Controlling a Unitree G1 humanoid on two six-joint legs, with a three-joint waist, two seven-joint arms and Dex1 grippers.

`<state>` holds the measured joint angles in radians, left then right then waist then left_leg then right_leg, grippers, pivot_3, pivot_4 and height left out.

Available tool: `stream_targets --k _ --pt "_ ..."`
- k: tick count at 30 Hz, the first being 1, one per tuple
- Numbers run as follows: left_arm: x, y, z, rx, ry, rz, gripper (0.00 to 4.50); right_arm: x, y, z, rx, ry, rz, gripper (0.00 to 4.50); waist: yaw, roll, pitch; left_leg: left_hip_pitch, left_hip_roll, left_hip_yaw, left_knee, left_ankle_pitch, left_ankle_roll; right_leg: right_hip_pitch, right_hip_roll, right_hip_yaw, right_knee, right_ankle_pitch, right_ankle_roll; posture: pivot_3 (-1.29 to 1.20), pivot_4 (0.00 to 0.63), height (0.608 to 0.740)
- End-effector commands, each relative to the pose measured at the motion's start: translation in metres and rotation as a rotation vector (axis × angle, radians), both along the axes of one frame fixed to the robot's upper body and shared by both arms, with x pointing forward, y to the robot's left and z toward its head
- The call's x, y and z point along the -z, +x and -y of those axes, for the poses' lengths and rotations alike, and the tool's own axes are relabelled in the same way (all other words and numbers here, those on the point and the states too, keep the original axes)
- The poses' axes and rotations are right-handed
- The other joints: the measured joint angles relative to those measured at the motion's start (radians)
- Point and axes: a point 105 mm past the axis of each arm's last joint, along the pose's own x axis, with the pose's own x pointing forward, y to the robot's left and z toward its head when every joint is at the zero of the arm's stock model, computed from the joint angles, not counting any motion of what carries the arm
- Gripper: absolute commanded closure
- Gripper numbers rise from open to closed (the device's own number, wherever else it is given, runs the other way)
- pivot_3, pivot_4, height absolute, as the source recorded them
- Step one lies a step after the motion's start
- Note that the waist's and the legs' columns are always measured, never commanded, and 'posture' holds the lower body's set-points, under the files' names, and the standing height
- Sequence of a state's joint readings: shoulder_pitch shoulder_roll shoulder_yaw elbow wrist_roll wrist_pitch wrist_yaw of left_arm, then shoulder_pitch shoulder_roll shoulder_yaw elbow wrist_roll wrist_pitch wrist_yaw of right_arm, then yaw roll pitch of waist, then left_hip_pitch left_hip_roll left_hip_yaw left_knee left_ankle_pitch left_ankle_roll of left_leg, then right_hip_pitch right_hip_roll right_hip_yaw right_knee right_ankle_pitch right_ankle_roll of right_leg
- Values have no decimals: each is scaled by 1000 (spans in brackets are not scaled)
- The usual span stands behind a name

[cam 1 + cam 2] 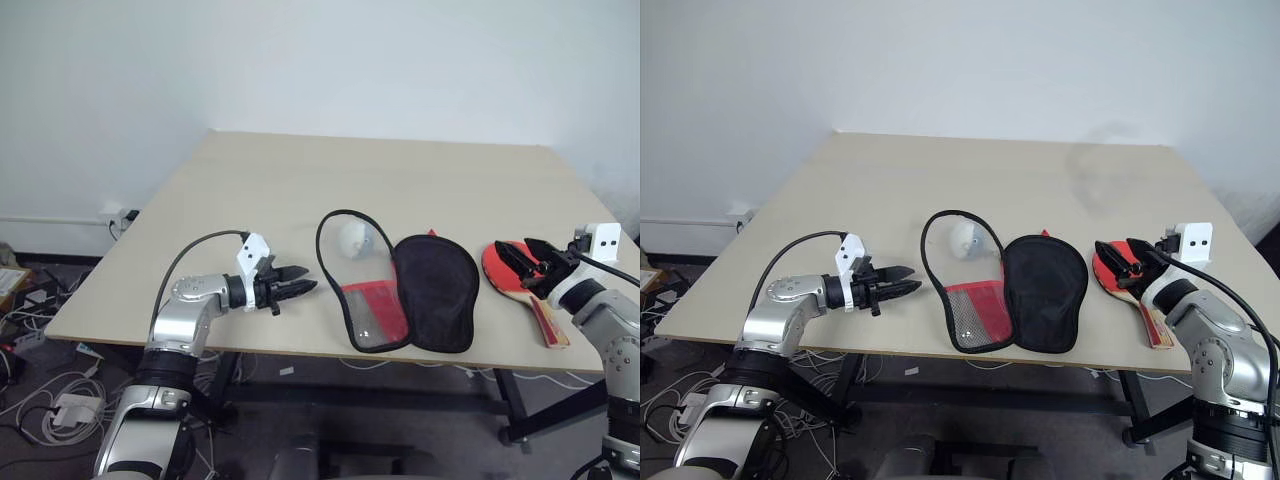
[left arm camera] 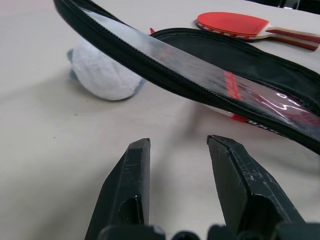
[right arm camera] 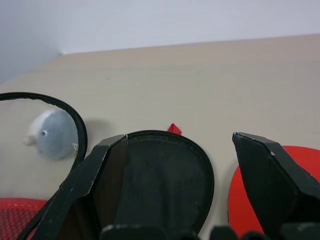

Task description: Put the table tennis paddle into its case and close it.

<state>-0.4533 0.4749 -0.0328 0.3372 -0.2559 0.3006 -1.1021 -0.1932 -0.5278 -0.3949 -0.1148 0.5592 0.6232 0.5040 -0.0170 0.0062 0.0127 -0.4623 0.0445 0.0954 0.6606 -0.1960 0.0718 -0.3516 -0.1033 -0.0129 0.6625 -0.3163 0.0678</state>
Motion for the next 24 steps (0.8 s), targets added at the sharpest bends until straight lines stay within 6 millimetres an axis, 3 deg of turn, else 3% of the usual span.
stream_targets --k 1,7,12,17,24 --pt "-21 2 -3 28 -20 53 2633 -22 1 -2 -21 1 68 883 0 0 0 0 0 0 0 0 0 0 0 0 0 0 0 0 0 715" --pt "-23 1 -11 40 -7 47 2633 -1 -6 13 31 -41 -49 883 1 0 0 0 0 0 0 0 0 0 0 0 0 0 0 0 0 715" --pt "-24 -2 -6 83 -15 34 2633 3 -15 29 83 -57 -116 883 0 0 0 0 0 0 0 -1 1 0 0 0 0 0 0 0 0 715" --pt "-23 -3 3 108 -27 29 2633 21 -22 54 181 -72 -236 883 1 0 0 0 0 0 0 -2 4 0 0 0 0 0 0 0 0 715" --pt "-20 -3 9 135 -22 20 2633 52 -30 68 256 -92 -414 883 0 0 0 0 0 0 0 -2 4 0 0 0 0 0 0 0 0 715"
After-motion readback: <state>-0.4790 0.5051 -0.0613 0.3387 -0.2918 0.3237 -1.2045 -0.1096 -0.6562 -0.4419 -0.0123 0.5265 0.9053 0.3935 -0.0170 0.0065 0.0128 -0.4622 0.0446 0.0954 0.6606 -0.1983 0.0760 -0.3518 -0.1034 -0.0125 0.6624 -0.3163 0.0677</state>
